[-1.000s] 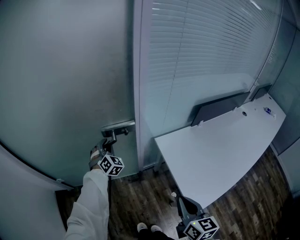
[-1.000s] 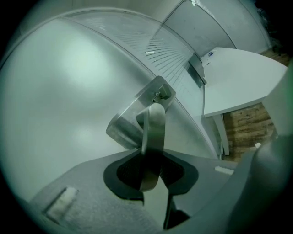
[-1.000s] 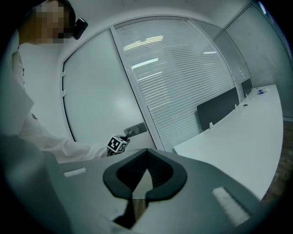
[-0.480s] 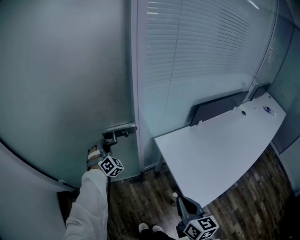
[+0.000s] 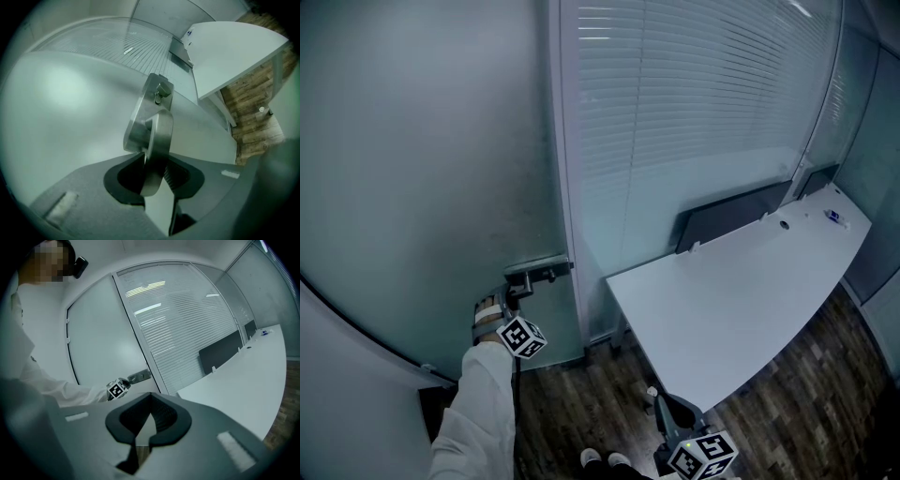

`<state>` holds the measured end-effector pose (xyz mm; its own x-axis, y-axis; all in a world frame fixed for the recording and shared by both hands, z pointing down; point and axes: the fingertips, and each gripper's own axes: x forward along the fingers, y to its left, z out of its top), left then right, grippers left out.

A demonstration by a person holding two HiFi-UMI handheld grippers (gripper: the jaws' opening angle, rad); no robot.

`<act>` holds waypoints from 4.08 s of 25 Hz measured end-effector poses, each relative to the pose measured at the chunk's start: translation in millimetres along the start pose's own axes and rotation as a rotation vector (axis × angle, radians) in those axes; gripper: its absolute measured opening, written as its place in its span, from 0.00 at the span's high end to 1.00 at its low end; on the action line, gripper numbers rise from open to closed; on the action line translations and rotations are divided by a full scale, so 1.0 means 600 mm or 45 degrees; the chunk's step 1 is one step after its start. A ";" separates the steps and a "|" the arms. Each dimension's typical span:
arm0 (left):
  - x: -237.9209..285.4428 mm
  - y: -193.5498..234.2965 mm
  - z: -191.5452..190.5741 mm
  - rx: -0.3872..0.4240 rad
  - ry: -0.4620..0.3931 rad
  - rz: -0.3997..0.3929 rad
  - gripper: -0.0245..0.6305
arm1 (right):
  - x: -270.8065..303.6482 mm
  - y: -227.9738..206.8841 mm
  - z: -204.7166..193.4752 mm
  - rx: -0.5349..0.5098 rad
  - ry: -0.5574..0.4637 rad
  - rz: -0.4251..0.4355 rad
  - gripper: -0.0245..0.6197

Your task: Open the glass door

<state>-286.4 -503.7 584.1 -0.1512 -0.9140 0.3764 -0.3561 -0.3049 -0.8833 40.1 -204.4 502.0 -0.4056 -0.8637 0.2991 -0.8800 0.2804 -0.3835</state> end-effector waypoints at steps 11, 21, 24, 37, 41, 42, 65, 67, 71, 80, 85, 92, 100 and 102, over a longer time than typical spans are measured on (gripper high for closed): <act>-0.067 -0.016 -0.004 0.057 -0.020 0.024 0.80 | -0.025 0.012 -0.002 -0.003 -0.005 0.085 0.96; -0.121 -0.036 -0.013 0.079 -0.027 0.019 0.80 | -0.027 0.004 -0.015 -0.010 0.008 0.137 0.96; -0.138 -0.041 -0.017 0.085 -0.034 0.022 0.80 | -0.025 0.010 -0.017 -0.013 0.012 0.160 0.96; -0.188 -0.055 -0.031 0.107 -0.050 0.051 0.80 | -0.025 0.017 -0.022 -0.009 0.025 0.201 0.96; -0.191 -0.057 -0.031 0.112 -0.051 0.046 0.80 | -0.022 0.015 -0.022 -0.004 0.028 0.203 0.96; -0.192 -0.058 -0.031 0.115 -0.049 0.045 0.80 | -0.020 0.015 -0.022 -0.003 0.029 0.205 0.96; -0.394 -0.042 -0.050 -0.386 -0.136 0.225 0.87 | -0.005 0.038 -0.019 -0.008 0.052 0.304 0.96; -0.429 -0.029 -0.045 -0.530 -0.169 0.238 0.91 | -0.008 0.039 -0.017 -0.012 0.050 0.311 0.96; -0.494 -0.015 -0.028 -0.806 -0.240 0.201 0.96 | -0.013 0.041 -0.011 -0.020 0.038 0.322 0.96; -0.604 -0.008 0.001 -1.329 -0.372 0.091 0.96 | -0.020 0.057 0.008 -0.055 -0.004 0.352 0.96; -0.636 -0.014 0.002 -1.413 -0.381 0.080 0.96 | -0.025 0.068 0.007 -0.065 -0.005 0.374 0.96; -0.645 -0.033 0.005 -1.399 -0.359 0.071 0.96 | -0.027 0.081 0.007 -0.113 -0.007 0.395 0.96; -0.639 -0.048 0.009 -1.410 -0.354 0.014 0.96 | -0.020 0.097 0.017 -0.113 -0.031 0.391 0.96; -0.635 -0.046 0.012 -1.397 -0.364 0.007 0.96 | -0.017 0.101 0.021 -0.117 -0.039 0.385 0.96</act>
<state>-212.7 -149.0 462.9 0.0107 -0.9852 0.1710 -0.9935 -0.0298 -0.1096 -6.1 -183.8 464.8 -0.6460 -0.7472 0.1564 -0.7397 0.5621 -0.3699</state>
